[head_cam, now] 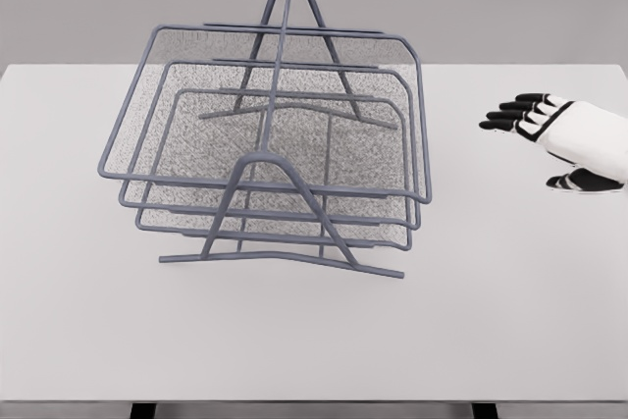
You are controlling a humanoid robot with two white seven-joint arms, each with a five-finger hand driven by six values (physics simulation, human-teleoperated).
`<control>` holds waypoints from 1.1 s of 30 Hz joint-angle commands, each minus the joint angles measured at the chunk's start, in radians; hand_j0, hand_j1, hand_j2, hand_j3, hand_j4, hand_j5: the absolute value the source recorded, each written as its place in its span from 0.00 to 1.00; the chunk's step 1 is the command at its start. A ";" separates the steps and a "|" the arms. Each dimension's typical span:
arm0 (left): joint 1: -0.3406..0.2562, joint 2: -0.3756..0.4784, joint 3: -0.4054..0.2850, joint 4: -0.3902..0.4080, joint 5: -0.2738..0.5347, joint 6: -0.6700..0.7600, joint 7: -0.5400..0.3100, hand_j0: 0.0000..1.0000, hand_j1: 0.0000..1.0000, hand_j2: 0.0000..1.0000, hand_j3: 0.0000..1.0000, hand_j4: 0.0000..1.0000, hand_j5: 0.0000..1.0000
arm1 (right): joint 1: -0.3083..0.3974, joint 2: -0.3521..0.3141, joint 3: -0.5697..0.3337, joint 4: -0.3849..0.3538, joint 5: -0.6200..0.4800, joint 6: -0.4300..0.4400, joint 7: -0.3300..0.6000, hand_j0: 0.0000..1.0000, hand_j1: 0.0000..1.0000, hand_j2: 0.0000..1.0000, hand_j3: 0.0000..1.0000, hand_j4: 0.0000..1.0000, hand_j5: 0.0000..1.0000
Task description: Pull out the upper folder box with right arm
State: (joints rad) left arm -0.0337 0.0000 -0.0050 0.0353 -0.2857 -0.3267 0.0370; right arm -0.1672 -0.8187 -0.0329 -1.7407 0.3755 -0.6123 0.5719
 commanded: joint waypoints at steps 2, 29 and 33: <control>0.000 0.000 0.000 0.000 0.000 0.000 0.000 1.00 1.00 1.00 1.00 1.00 1.00 | -0.032 0.059 0.013 0.036 -0.007 0.001 0.039 1.00 1.00 1.00 1.00 1.00 1.00; 0.000 0.000 0.000 -0.002 0.000 0.000 0.000 1.00 1.00 1.00 1.00 1.00 1.00 | -0.522 -0.059 0.671 0.158 -0.102 0.001 0.039 1.00 1.00 1.00 1.00 1.00 1.00; 0.000 0.000 0.000 -0.002 0.000 0.000 0.000 1.00 1.00 1.00 1.00 1.00 1.00 | -0.522 -0.094 0.670 0.153 -0.106 0.001 0.039 1.00 1.00 1.00 1.00 1.00 1.00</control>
State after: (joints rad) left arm -0.0337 0.0000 -0.0048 0.0351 -0.2857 -0.3265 0.0369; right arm -0.6888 -0.8938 0.6332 -1.5890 0.2214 -0.5945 0.6016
